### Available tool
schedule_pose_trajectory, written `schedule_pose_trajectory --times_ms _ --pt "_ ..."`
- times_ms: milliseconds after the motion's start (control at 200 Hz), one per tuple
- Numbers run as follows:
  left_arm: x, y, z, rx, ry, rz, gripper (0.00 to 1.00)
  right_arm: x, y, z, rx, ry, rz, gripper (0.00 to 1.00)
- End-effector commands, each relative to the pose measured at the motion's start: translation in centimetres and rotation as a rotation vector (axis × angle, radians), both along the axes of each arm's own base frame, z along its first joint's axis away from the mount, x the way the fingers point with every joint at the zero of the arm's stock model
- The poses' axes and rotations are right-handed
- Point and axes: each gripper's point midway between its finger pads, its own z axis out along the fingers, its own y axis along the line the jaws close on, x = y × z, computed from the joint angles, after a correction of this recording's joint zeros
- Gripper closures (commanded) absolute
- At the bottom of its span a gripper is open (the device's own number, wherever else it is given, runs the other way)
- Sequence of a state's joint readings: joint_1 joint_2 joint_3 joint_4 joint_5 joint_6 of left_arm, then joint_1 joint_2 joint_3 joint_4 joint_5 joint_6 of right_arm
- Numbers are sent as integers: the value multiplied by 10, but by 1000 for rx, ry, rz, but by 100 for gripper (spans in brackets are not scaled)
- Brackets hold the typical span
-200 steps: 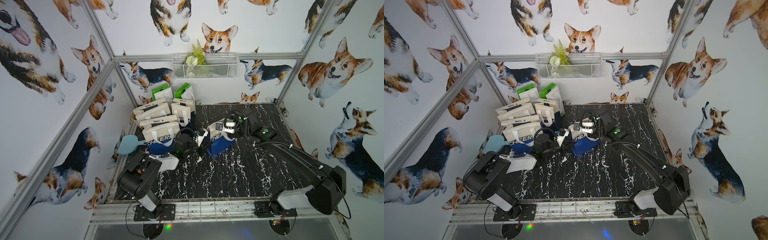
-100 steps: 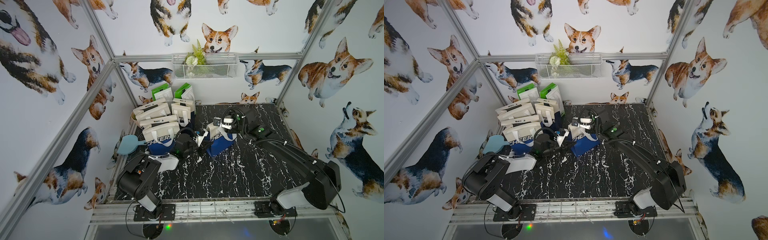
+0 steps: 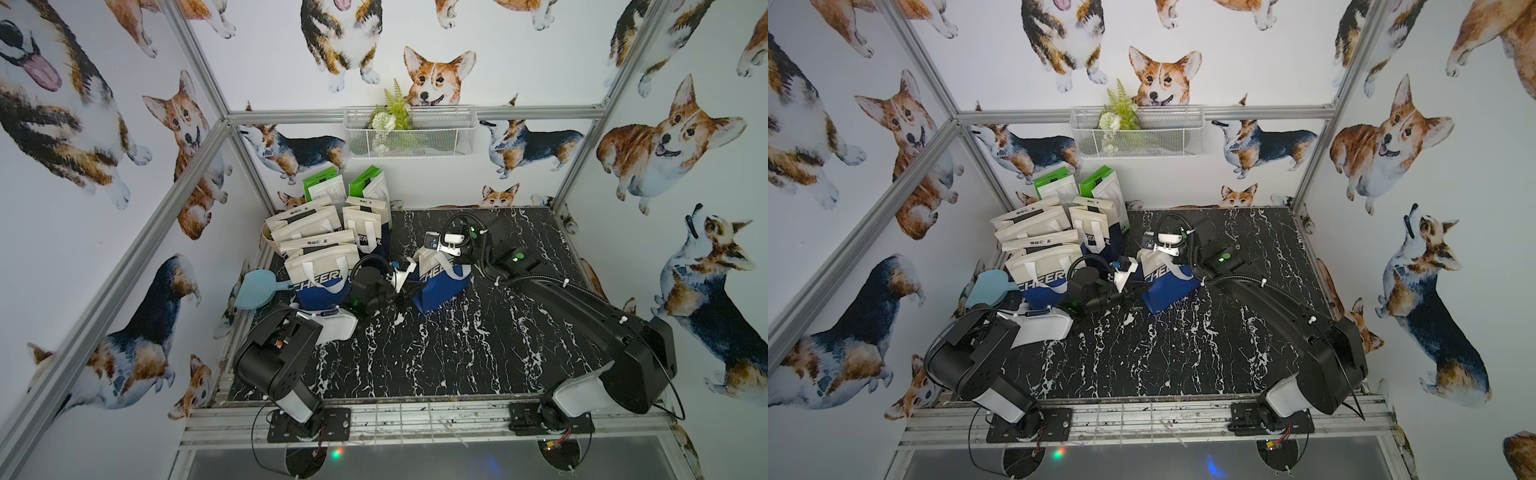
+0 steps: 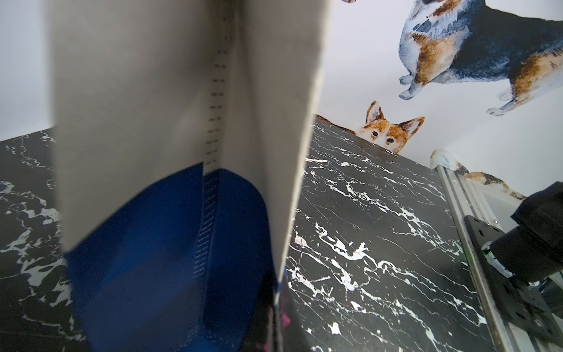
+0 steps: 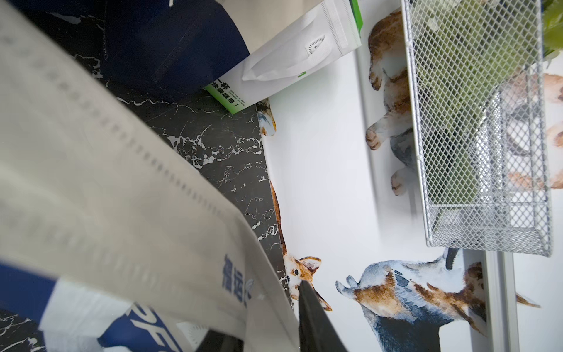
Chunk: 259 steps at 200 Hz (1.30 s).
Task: Open the takeout bag
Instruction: Open the takeout bag at the center of the board.
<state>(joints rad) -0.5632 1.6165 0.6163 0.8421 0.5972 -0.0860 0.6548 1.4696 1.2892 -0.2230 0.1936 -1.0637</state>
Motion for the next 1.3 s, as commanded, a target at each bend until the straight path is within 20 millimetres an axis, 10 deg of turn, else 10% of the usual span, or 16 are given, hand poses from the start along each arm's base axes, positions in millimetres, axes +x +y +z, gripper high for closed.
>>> schedule_pose_trajectory --times_ms 0,155,501,1291 --pt "-4 0 -11 32 34 -14 100 4 3 10 27 -20 -8 75" --pt "-4 0 -11 32 35 -14 100 4 3 5 11 19 -16 100" --pt "-3 0 -12 33 36 -14 100 11 -6 42 20 -28 -80 100" --pt "-5 -3 -16 43 42 -26 100 -9 0 42 -169 32 15 100"
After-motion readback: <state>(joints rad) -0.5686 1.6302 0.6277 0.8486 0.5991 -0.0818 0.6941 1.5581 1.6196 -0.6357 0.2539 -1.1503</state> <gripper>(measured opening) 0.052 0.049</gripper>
